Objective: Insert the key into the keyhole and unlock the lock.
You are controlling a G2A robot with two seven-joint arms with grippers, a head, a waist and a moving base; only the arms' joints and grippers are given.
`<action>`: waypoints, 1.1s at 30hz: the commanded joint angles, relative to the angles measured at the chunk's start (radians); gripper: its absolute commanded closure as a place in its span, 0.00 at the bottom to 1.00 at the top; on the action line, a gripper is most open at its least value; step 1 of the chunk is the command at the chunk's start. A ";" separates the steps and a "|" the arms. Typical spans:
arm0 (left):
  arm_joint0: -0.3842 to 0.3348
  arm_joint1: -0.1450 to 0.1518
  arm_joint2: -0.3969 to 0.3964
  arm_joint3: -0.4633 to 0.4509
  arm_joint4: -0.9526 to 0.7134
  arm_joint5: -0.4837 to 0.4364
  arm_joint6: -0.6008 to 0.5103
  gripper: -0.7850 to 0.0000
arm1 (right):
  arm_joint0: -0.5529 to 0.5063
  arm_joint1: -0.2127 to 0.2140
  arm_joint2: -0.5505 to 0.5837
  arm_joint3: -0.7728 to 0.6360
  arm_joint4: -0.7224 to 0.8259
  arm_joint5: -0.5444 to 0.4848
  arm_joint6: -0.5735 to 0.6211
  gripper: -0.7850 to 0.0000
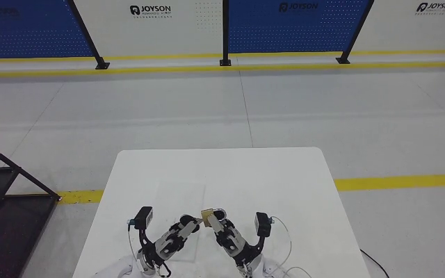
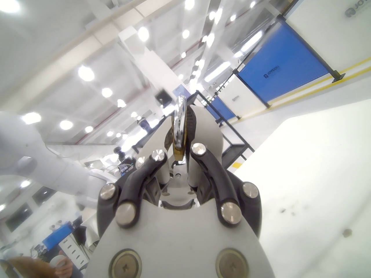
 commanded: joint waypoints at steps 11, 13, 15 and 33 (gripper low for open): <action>-0.004 0.000 0.001 0.013 0.011 0.000 0.001 1.00 | 0.002 -0.003 -0.003 -0.001 0.001 0.011 0.032 1.00; -0.004 0.000 -0.001 0.016 0.014 0.000 0.002 1.00 | 0.003 -0.003 -0.003 -0.001 0.005 0.012 0.035 1.00; -0.005 -0.001 -0.010 0.025 0.026 0.000 0.005 1.00 | 0.003 -0.004 -0.003 0.000 0.008 0.013 0.039 1.00; 0.025 -0.031 -0.059 0.035 0.075 0.000 0.012 0.84 | 0.001 -0.006 0.001 0.001 0.019 0.013 0.058 1.00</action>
